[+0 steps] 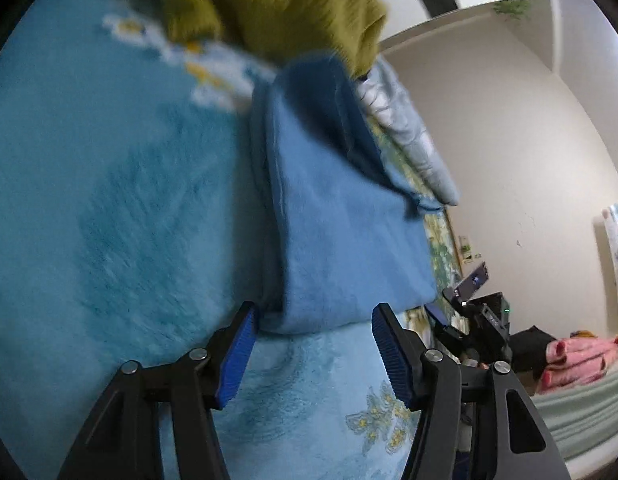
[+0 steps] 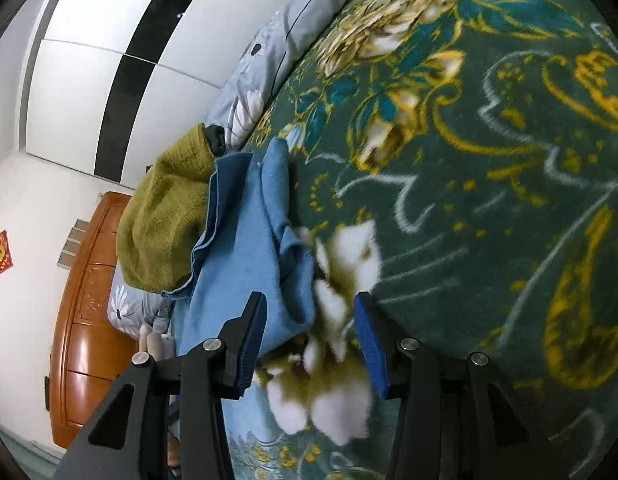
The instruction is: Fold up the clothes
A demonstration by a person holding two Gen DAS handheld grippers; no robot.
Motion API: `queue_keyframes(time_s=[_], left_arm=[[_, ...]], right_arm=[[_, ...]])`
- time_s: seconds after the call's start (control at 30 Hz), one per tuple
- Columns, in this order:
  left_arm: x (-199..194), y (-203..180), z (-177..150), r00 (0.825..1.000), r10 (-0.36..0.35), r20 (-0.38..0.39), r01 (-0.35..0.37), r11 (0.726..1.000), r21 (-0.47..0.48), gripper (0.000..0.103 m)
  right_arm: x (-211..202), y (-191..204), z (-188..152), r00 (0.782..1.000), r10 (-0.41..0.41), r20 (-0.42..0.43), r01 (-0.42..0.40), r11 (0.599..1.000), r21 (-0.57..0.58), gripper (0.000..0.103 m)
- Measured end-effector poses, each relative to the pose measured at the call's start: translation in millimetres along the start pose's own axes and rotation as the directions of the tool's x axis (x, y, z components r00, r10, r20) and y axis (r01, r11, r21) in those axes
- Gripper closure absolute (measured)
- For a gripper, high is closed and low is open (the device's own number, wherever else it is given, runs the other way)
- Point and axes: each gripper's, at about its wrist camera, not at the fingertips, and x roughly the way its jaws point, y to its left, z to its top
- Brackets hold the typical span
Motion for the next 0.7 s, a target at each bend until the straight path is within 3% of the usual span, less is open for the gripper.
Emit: queue_keyframes(time_s=[0.17,0.27,0.37,0.4,0.43,0.5,0.7], left_arm=[[15.8,3.0,-12.9,0.998,-0.031,-0.047,0.029,0.998,-0.057,0.040],[17.9,2.0,-11.6,0.999,-0.041,-0.009,0.040,0.995,-0.088,0.042],[14.6,5.8,-11.1,0.998,-0.047,0.028,0.050,0.991,-0.120,0.055],[14.8,9.7,-12.1,0.999,-0.042,0.034,0.046,0.990,-0.136,0.065],[14.9,13.7,-13.0,0.999,-0.037,0.040,0.043,0.987,-0.153,0.077],[15.1,19.8,-14.4,0.998,-0.034,0.050,0.042,0.983,-0.181,0.084],[-0.7,20.4,-22.7,0.995,-0.055,0.085,0.071,0.978,-0.196,0.092]], right_arm=[[23.1,19.3,-4.8,1.000,-0.013,-0.003,0.013,1.000,-0.017,0.056],[35.3,16.7,-4.3,0.999,0.038,0.013,-0.039,0.999,0.035,0.058],[37.4,7.7,-4.5,0.997,0.065,0.045,-0.070,0.992,0.103,0.080],[38.1,4.7,-4.6,0.996,0.074,0.056,-0.081,0.989,0.126,0.089],[38.8,1.7,-4.7,0.994,0.082,0.067,-0.091,0.985,0.148,0.091],[38.4,-1.1,-5.8,0.992,0.091,0.087,-0.105,0.979,0.174,0.094],[21.4,19.6,-12.8,0.986,0.118,0.118,-0.134,0.983,0.130,0.097]])
